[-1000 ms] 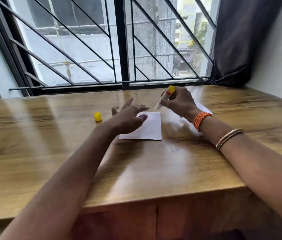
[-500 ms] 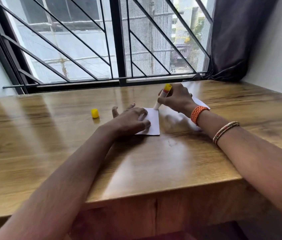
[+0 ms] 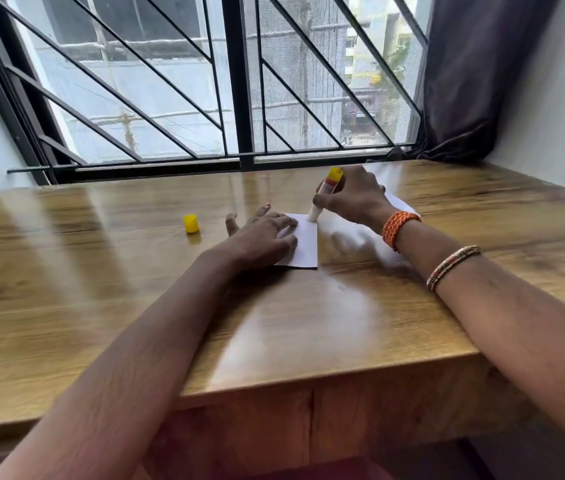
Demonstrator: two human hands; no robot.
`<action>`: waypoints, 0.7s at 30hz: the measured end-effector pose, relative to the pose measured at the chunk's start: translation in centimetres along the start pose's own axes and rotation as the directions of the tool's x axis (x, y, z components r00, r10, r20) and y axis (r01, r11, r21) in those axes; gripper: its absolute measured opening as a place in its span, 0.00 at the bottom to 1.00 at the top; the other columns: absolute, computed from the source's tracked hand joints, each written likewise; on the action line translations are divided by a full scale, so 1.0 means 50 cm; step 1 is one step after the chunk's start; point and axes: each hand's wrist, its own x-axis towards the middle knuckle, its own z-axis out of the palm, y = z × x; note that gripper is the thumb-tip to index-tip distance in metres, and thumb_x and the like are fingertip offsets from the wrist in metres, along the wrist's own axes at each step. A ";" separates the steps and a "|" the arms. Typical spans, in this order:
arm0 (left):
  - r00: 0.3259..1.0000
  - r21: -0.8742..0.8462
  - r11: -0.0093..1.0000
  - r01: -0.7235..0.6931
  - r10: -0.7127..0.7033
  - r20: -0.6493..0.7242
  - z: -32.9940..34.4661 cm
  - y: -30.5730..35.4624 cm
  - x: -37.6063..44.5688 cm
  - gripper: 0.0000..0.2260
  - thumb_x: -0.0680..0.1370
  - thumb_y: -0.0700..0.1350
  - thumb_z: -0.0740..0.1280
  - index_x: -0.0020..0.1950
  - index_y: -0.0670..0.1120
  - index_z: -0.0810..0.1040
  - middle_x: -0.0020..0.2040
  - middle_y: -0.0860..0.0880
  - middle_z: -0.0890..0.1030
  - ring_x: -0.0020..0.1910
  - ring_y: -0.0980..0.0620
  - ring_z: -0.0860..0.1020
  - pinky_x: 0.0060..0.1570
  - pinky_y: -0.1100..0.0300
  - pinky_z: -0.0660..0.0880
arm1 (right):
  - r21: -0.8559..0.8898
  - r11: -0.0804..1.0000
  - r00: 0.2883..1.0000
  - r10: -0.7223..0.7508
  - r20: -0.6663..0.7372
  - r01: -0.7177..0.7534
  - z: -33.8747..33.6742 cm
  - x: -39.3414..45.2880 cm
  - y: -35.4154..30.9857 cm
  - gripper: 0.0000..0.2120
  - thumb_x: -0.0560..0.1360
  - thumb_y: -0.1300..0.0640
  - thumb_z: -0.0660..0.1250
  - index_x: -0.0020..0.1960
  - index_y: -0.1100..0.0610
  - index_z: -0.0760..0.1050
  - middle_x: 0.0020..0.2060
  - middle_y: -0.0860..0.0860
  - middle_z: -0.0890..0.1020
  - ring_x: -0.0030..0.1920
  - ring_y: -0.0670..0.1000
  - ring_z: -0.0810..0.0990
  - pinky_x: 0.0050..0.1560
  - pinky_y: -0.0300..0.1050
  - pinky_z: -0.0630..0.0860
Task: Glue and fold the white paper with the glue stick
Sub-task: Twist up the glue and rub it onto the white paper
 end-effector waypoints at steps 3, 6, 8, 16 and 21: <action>1.000 -0.011 1.000 0.006 -0.006 -0.003 0.003 -0.004 0.003 0.20 0.80 0.50 0.56 0.72 0.54 0.65 0.76 0.55 0.60 0.77 0.54 0.47 0.70 0.38 0.39 | 0.003 1.000 1.000 -0.001 0.003 0.001 0.000 -0.006 -0.006 0.09 0.67 0.51 0.72 0.43 0.55 0.81 0.33 0.46 0.78 0.42 0.49 0.76 0.51 0.52 0.73; 1.000 -0.022 1.000 0.017 -0.017 -0.021 0.006 -0.005 0.003 0.20 0.79 0.51 0.57 0.72 0.55 0.66 0.75 0.56 0.61 0.77 0.54 0.49 0.69 0.38 0.41 | -0.015 1.000 1.000 0.014 0.001 -0.014 -0.001 -0.012 -0.012 0.08 0.67 0.50 0.72 0.42 0.54 0.80 0.34 0.47 0.77 0.43 0.51 0.75 0.52 0.51 0.71; 0.999 -0.024 0.999 0.021 -0.022 -0.023 0.007 -0.007 0.005 0.20 0.79 0.52 0.57 0.71 0.56 0.66 0.75 0.56 0.61 0.77 0.53 0.50 0.69 0.38 0.41 | -0.012 1.000 1.000 0.017 0.005 -0.017 -0.003 -0.016 -0.015 0.07 0.67 0.50 0.72 0.40 0.53 0.78 0.32 0.46 0.76 0.43 0.51 0.74 0.51 0.50 0.70; 0.999 -0.028 1.000 0.008 -0.009 -0.033 0.008 -0.020 0.017 0.18 0.80 0.50 0.57 0.70 0.57 0.68 0.74 0.54 0.64 0.75 0.51 0.55 0.71 0.37 0.44 | 0.007 0.999 0.999 0.037 0.015 -0.037 -0.012 -0.036 -0.022 0.12 0.66 0.49 0.72 0.43 0.57 0.82 0.33 0.48 0.77 0.43 0.52 0.77 0.54 0.54 0.75; 0.999 -0.018 0.999 0.029 -0.030 -0.043 0.006 -0.017 0.013 0.18 0.80 0.52 0.57 0.70 0.59 0.68 0.74 0.56 0.64 0.75 0.51 0.55 0.71 0.39 0.47 | 0.032 0.999 0.999 0.029 0.027 -0.030 -0.019 -0.056 -0.024 0.12 0.66 0.50 0.72 0.42 0.59 0.81 0.35 0.50 0.79 0.45 0.54 0.79 0.54 0.57 0.76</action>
